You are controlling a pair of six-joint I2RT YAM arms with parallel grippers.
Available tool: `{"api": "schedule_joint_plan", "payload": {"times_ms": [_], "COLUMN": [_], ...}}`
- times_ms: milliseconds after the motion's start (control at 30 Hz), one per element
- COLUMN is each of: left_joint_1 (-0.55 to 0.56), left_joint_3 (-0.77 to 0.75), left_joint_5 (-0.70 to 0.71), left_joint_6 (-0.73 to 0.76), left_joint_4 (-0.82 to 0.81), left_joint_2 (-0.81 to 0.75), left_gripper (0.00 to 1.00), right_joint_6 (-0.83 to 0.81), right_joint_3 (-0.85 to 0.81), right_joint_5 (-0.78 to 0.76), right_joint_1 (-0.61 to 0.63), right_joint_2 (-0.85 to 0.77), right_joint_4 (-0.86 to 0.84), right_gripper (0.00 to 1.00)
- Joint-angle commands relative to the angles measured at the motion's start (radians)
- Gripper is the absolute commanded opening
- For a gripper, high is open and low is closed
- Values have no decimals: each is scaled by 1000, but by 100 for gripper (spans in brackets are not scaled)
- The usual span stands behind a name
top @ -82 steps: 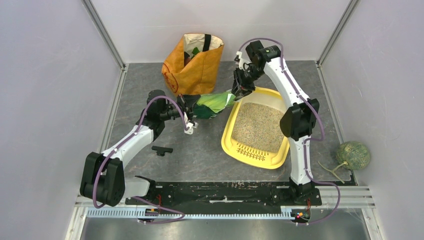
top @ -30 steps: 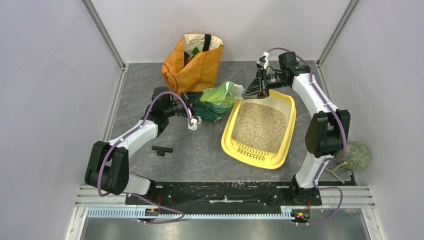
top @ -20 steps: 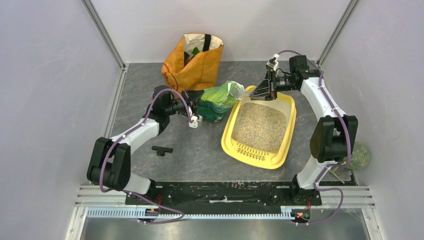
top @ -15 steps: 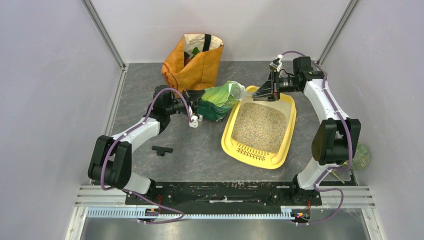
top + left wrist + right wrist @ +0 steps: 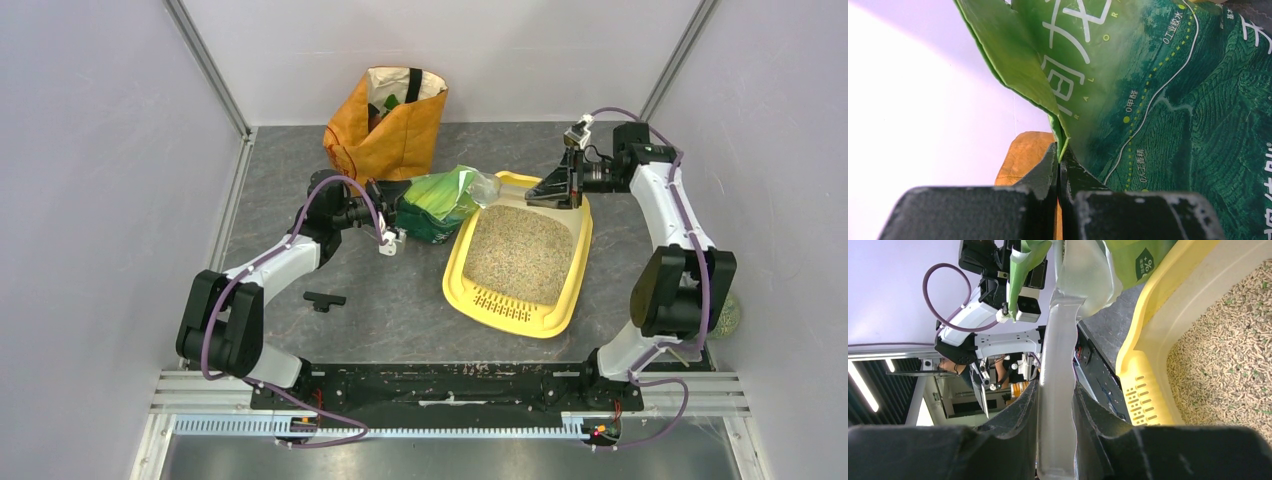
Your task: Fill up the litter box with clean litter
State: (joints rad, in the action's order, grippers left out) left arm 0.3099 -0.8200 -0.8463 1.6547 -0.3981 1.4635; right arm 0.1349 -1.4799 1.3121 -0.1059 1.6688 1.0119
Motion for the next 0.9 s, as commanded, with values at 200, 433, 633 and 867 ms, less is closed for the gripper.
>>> {"api": "schedule_joint_plan", "payload": {"times_ms": [200, 433, 633, 867], "left_joint_1": [-6, -7, -6, -6], "left_joint_3": [-70, -68, -73, -77], "left_joint_5": [9, 11, 16, 14], "left_joint_6": [44, 63, 72, 82], "left_joint_4": [-106, -89, -70, -57], "left_joint_2": [2, 1, -3, -3], "left_gripper": [2, 2, 2, 2], "right_joint_6": [-430, -696, -696, -680], "right_joint_3": [-55, -78, -53, 4], "right_joint_5": [83, 79, 67, 22], "right_joint_1": [-102, -164, -222, -313], "right_joint_2": [-25, 26, 5, -61], "right_joint_4": [473, 728, 729, 730], "right_gripper": [0, 0, 0, 0]}}
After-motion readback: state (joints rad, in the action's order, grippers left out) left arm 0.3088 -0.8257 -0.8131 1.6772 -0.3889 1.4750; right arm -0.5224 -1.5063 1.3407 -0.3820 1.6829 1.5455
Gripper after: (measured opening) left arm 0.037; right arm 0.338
